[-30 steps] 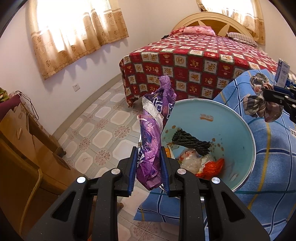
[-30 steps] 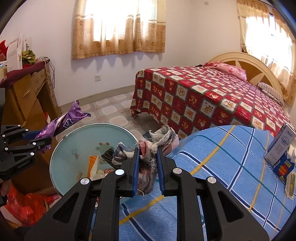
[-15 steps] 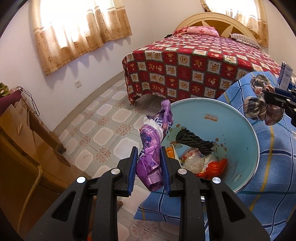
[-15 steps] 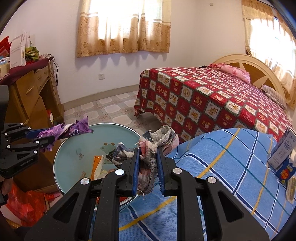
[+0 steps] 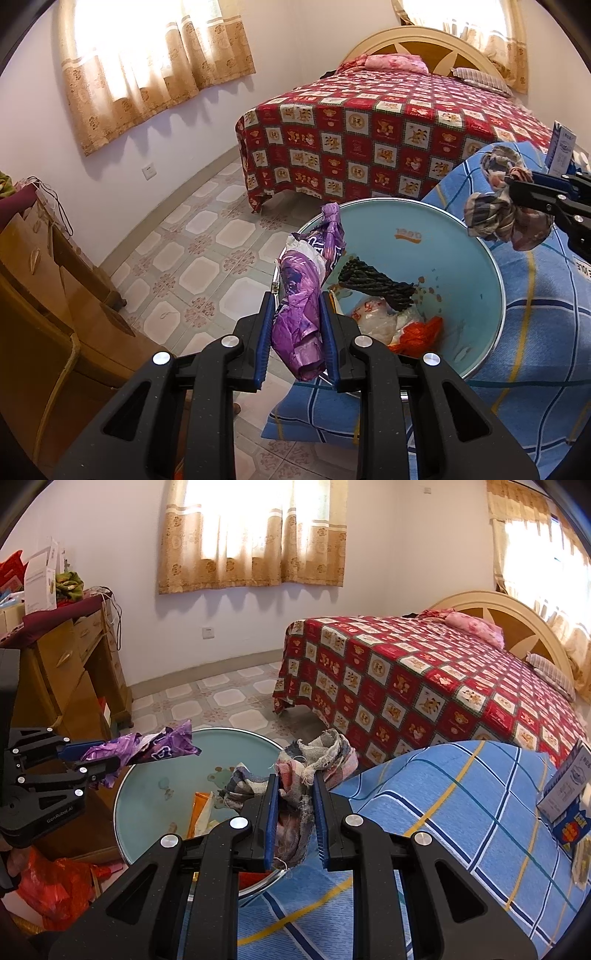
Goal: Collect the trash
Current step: 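Carry the purple wrapper over the bin with the left gripper while the right gripper brings the cloth, then open the left gripper over the bin while the right gripper releases the cloth into it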
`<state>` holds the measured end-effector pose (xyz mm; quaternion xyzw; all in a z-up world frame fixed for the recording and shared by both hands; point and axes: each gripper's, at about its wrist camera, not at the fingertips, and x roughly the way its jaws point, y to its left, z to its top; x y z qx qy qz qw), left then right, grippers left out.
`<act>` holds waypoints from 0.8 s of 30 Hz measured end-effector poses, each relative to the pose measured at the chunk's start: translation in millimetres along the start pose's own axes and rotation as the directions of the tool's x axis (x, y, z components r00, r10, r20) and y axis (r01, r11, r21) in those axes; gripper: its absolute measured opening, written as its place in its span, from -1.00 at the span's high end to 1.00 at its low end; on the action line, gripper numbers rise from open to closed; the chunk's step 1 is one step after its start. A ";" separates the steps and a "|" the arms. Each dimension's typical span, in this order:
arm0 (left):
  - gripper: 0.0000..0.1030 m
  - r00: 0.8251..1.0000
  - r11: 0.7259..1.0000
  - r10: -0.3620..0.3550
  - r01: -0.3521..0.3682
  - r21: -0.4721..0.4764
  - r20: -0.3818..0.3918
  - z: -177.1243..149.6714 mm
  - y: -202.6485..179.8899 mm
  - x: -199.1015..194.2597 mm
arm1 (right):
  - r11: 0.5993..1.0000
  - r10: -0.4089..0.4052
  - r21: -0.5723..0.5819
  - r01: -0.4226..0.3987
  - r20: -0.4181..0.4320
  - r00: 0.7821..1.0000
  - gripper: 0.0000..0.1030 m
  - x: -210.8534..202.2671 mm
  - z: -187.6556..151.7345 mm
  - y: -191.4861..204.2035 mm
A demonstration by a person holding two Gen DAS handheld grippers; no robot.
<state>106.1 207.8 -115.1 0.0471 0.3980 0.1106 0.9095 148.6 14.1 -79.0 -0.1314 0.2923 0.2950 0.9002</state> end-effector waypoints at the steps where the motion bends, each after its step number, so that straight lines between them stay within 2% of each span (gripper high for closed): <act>1: 0.53 1.000 1.000 -0.002 0.002 -0.001 0.001 -0.2 -0.3 -0.4 | 1.000 0.001 -0.002 -0.001 0.000 1.000 0.64 -0.3 0.3 0.8; 4: 0.52 1.000 1.000 -0.009 0.009 -0.003 0.002 -0.1 0.5 -1.5 | 1.000 0.010 -0.010 -0.010 0.000 1.000 0.64 -0.1 1.7 5.7; 7: 0.36 1.000 1.000 -0.015 0.015 -0.010 0.014 0.5 -0.8 -4.7 | 1.000 0.020 -0.015 -0.020 0.002 1.000 0.55 -0.8 1.2 6.8; 9: -0.23 0.999 1.000 -0.014 0.014 -0.012 0.037 0.6 -1.8 -10.4 | 0.999 0.032 -0.014 -0.032 0.017 0.999 0.16 -3.2 0.8 6.2; 10: -0.33 0.999 1.000 -0.007 0.008 -0.013 0.046 1.4 -2.3 -12.4 | 0.999 0.037 -0.012 -0.037 0.029 0.999 -0.30 -4.7 0.5 5.5; 11: -0.39 0.998 1.000 -0.009 0.010 -0.011 0.057 1.6 -3.5 -15.2 | 0.999 0.040 -0.009 -0.040 0.046 0.998 -0.43 -8.0 -0.6 4.5; 13: -0.40 0.998 1.000 -0.023 0.023 -0.004 0.065 1.9 -5.9 -18.4 | 0.999 0.035 0.000 -0.035 0.048 0.998 -0.44 -11.1 -1.8 2.5; 15: -0.60 0.997 1.000 -0.026 0.026 -0.004 0.077 2.1 -8.0 -22.3 | 1.000 0.028 0.010 -0.029 0.054 0.998 -0.47 -15.8 -2.7 0.1; 17: -0.78 0.994 1.000 -0.018 0.020 -0.015 0.106 2.9 -7.8 -30.1 | 0.999 0.009 0.039 -0.012 0.069 0.998 -0.60 -25.7 -5.6 -5.7; 18: -0.82 0.993 1.000 -0.017 0.019 -0.020 0.116 3.3 -7.6 -33.4 | 0.999 0.003 0.053 -0.007 0.073 0.997 -0.60 -30.2 -7.1 -8.3; 24: -0.88 0.980 0.998 -0.022 0.034 -0.057 0.197 10.7 -3.8 -59.7 | 0.988 -0.092 0.133 0.073 0.137 0.986 -0.67 -76.3 -19.8 -25.1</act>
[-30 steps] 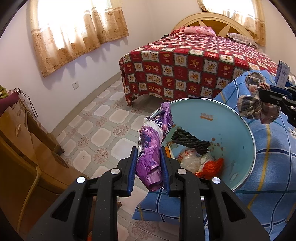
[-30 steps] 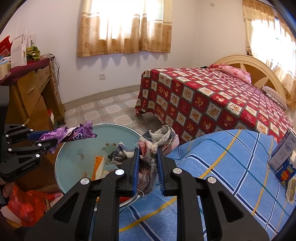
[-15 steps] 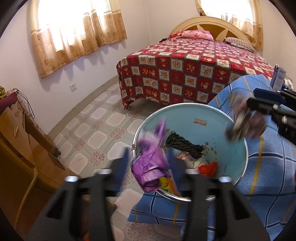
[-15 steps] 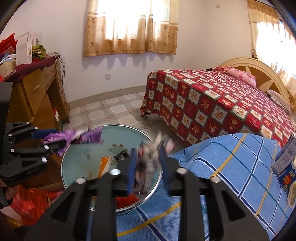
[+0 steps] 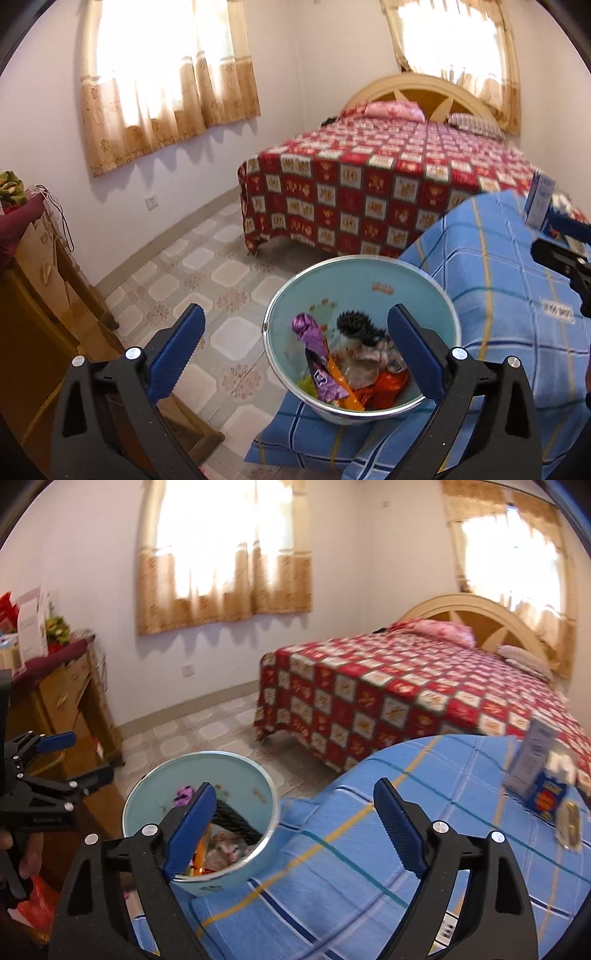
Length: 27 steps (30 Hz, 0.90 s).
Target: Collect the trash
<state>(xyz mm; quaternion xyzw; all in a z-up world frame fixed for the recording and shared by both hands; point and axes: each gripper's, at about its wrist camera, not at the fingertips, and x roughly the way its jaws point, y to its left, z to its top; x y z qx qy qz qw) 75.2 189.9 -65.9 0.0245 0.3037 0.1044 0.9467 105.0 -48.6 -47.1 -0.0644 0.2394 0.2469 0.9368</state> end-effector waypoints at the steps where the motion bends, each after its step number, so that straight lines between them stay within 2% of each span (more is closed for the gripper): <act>1: -0.88 1.000 1.000 -0.001 0.001 -0.003 0.014 2.0 0.0 -4.4 | 1.000 -0.008 0.006 0.008 0.008 1.000 -0.68 -5.2 0.6 -1.4; 10: -0.88 0.998 1.000 0.000 0.000 0.006 0.063 8.6 -2.7 -23.7 | 1.000 -0.027 0.013 0.027 0.039 0.999 -0.68 -23.1 2.9 -19.3; 27: -0.89 0.997 1.000 0.013 -0.012 -0.010 0.070 11.0 1.2 -25.3 | 0.999 -0.035 0.006 0.035 0.033 0.999 -0.69 -25.8 2.5 -21.0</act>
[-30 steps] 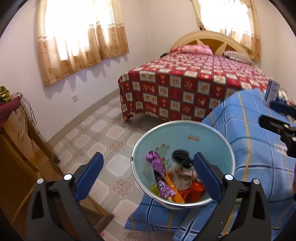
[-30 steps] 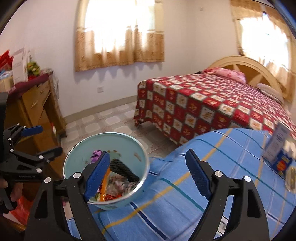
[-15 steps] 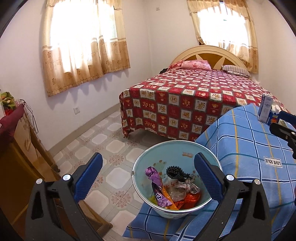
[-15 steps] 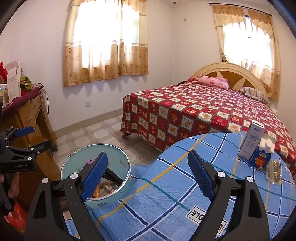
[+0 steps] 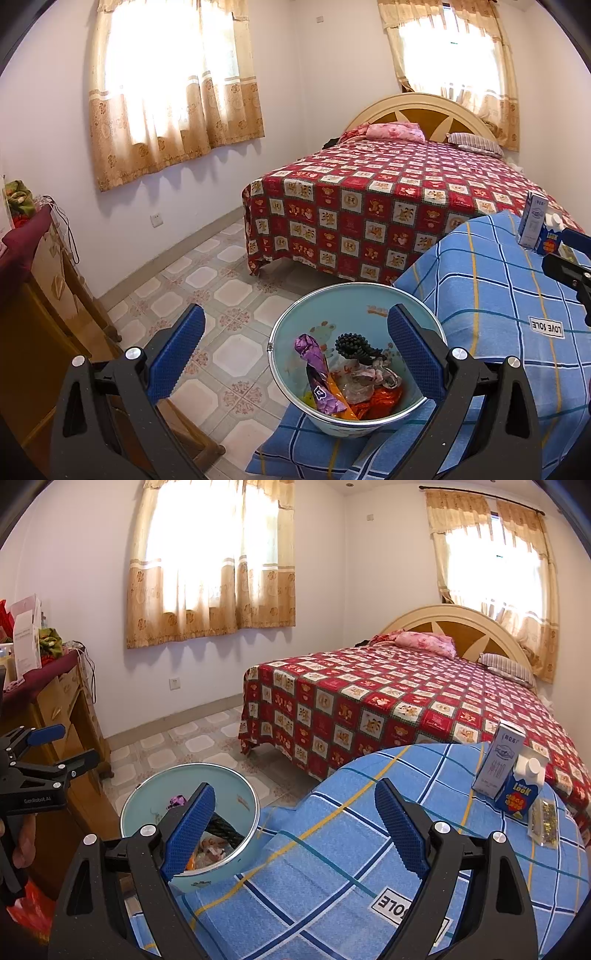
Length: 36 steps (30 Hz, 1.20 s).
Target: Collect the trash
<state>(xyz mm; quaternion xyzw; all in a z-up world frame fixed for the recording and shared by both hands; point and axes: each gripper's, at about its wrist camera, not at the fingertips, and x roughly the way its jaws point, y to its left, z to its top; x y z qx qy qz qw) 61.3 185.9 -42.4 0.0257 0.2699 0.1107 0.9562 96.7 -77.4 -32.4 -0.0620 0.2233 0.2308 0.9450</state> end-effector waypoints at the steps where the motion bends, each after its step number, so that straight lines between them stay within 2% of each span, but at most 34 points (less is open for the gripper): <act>1: -0.89 1.000 1.000 0.001 -0.001 -0.001 -0.001 0.0 0.7 0.5 | 1.000 0.001 -0.001 -0.001 -0.001 1.000 -0.69 0.1 0.1 0.1; 36: -0.89 1.000 1.000 0.017 -0.016 0.011 -0.021 -5.6 -0.6 7.6 | 1.000 0.004 -0.006 -0.004 -0.017 1.000 -0.73 -0.2 -13.2 4.6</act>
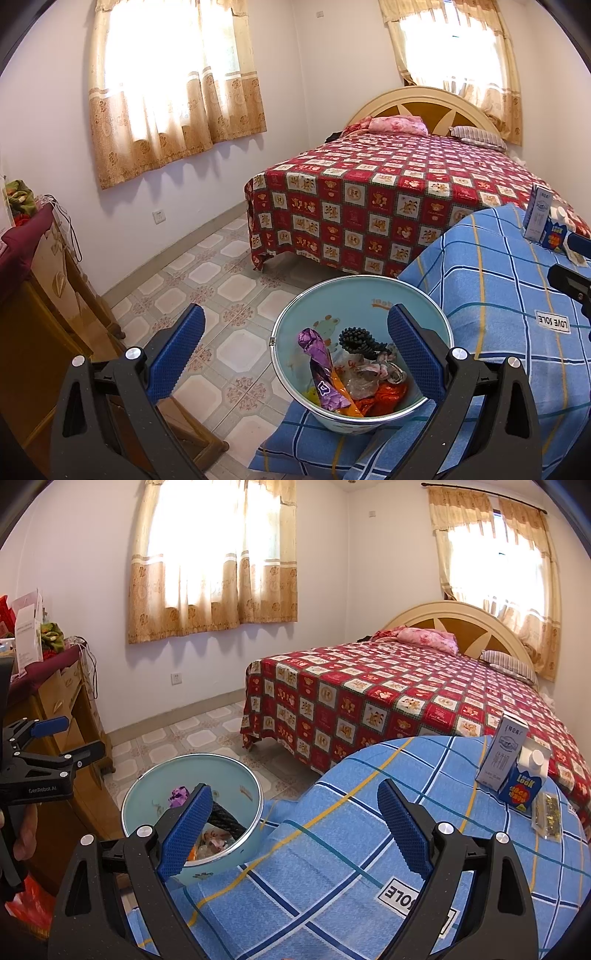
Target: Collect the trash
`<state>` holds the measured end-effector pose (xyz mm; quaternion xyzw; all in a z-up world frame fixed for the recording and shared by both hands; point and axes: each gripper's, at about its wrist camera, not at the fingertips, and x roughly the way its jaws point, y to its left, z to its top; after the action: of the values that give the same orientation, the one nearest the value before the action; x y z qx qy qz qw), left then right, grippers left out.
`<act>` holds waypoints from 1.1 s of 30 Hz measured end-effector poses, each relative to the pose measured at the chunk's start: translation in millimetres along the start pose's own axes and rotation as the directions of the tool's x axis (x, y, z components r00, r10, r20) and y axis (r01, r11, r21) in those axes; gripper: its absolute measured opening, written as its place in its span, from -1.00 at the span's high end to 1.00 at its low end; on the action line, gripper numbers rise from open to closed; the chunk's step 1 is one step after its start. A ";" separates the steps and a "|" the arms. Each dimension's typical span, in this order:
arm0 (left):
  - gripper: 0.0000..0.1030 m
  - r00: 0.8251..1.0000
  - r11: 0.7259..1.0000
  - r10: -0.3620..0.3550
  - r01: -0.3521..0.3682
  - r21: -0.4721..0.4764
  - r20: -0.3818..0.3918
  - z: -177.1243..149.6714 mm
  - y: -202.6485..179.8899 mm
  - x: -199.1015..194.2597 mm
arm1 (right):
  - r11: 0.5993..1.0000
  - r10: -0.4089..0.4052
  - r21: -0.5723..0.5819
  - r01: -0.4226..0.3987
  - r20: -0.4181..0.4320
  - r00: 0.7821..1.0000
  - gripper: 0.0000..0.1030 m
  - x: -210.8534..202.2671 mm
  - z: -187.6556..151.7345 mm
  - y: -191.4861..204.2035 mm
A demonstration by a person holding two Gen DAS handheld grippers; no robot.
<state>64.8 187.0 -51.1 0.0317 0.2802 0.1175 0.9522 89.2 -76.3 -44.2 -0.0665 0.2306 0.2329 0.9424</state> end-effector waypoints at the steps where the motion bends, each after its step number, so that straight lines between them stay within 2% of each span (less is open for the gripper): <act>1: -0.89 1.000 1.000 0.001 -0.001 0.000 -0.001 0.1 0.1 0.8 | 1.000 -0.001 -0.001 0.001 -0.001 1.000 -0.73 -0.1 -1.1 0.4; 33: -0.88 1.000 1.000 0.023 -0.023 0.011 -0.020 -2.9 -6.8 8.4 | 1.000 0.000 -0.011 0.000 -0.004 1.000 -0.80 0.4 -1.0 3.5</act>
<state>71.5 182.4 -58.8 0.0386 0.2901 0.1272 0.9477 87.4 -73.3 -45.4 -0.0719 0.2311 0.2340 0.9416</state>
